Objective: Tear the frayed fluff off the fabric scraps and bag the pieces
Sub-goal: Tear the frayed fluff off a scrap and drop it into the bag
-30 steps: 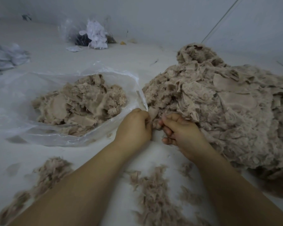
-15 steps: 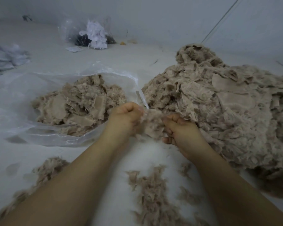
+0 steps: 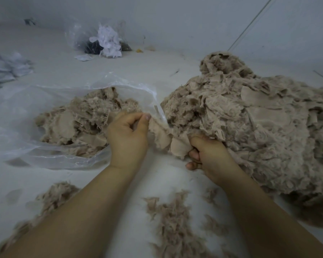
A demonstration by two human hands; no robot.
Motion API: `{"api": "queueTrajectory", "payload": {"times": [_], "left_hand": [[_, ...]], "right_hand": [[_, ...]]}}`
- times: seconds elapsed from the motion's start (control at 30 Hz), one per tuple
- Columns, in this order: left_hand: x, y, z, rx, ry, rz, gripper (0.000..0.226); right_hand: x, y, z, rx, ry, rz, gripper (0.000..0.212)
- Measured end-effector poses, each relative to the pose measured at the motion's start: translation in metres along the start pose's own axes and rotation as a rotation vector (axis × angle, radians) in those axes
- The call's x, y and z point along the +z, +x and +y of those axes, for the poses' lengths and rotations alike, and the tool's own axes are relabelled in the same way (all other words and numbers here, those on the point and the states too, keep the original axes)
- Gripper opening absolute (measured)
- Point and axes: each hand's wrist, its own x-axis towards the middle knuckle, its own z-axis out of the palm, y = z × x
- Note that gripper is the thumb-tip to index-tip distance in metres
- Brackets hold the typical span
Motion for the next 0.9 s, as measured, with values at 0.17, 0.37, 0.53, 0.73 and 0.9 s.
{"api": "queueTrajectory", "payload": {"times": [0.17,0.37,0.53,0.73,0.9], "left_hand": [[-0.003,0.004,-0.003,-0.13,-0.127,0.049,0.025],[0.011,-0.011,0.0,-0.159,0.009,-0.438,0.027],[0.008,-0.016,0.007,-0.3,-0.114,-0.645,0.034],[0.005,-0.011,0.006,-0.539,-0.29,-0.748,0.025],[0.006,-0.009,0.001,-0.571,-0.394,-0.7,0.029]], "right_hand": [[0.0,0.001,0.0,0.006,-0.007,0.018,0.033],[-0.001,0.0,0.002,-0.028,-0.063,-0.085,0.03],[-0.004,0.001,0.006,-0.103,-0.106,-0.115,0.025],[-0.003,0.004,0.008,-0.095,-0.026,-0.075,0.03],[-0.006,0.004,0.01,-0.185,-0.198,-0.182,0.037]]}}
